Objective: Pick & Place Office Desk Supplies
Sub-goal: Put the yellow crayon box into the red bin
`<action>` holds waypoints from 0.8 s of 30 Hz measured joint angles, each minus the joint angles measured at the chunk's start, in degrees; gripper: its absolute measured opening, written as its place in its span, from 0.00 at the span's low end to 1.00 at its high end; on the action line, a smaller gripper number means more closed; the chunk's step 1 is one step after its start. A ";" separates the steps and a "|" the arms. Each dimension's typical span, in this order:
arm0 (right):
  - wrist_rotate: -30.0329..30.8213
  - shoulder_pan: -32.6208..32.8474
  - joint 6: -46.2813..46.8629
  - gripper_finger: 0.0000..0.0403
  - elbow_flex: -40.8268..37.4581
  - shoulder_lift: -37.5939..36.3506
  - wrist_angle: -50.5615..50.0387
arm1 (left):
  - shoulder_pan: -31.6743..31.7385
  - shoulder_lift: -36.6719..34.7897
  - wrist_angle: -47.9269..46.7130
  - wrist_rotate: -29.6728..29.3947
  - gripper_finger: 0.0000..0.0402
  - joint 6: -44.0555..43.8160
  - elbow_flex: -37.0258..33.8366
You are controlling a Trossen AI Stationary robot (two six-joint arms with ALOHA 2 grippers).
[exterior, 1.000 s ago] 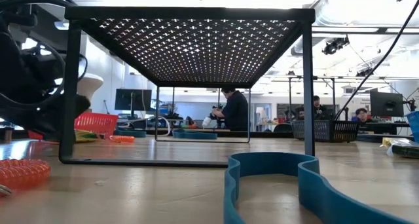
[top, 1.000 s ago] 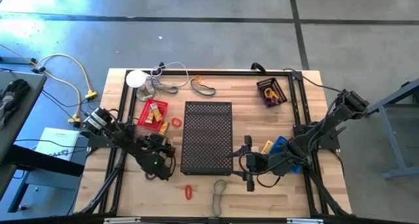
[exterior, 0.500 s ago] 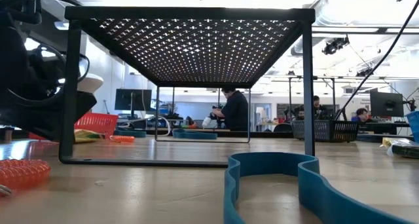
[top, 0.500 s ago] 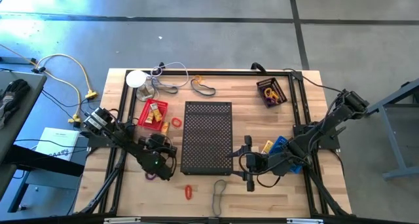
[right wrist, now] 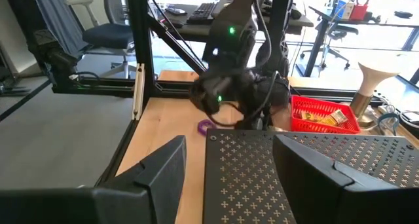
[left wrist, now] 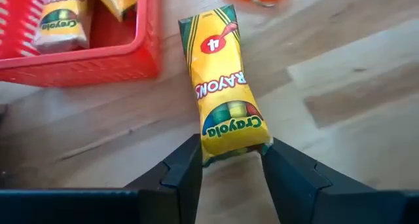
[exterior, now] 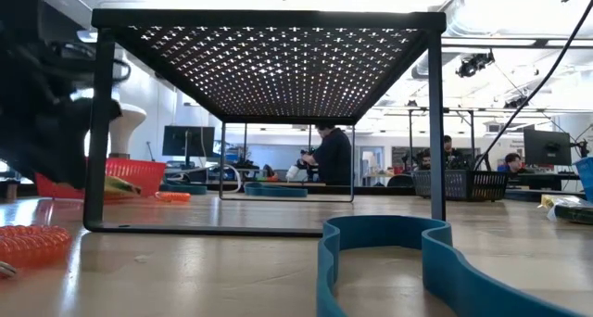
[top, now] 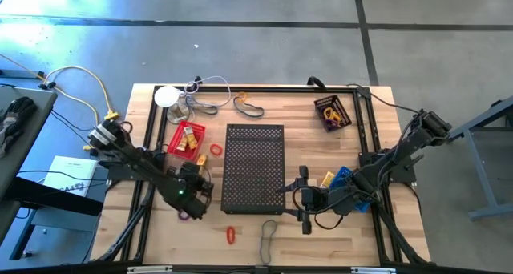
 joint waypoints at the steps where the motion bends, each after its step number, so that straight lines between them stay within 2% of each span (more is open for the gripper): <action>1: 0.02 0.00 0.00 0.54 0.00 0.00 -0.01 | -0.27 -1.03 0.15 -0.36 0.35 0.35 0.00; 5: 0.02 0.00 0.00 0.54 0.00 0.00 0.01 | -1.84 -4.72 0.50 -3.45 0.35 2.76 0.70; 13: 0.02 0.00 0.00 0.54 0.00 0.00 -0.01 | -3.49 -12.75 -1.73 -13.52 0.35 7.74 2.01; 24: 0.02 0.00 -0.02 0.54 0.00 0.00 -0.06 | 8.00 -21.38 -21.18 -5.58 0.35 9.50 2.01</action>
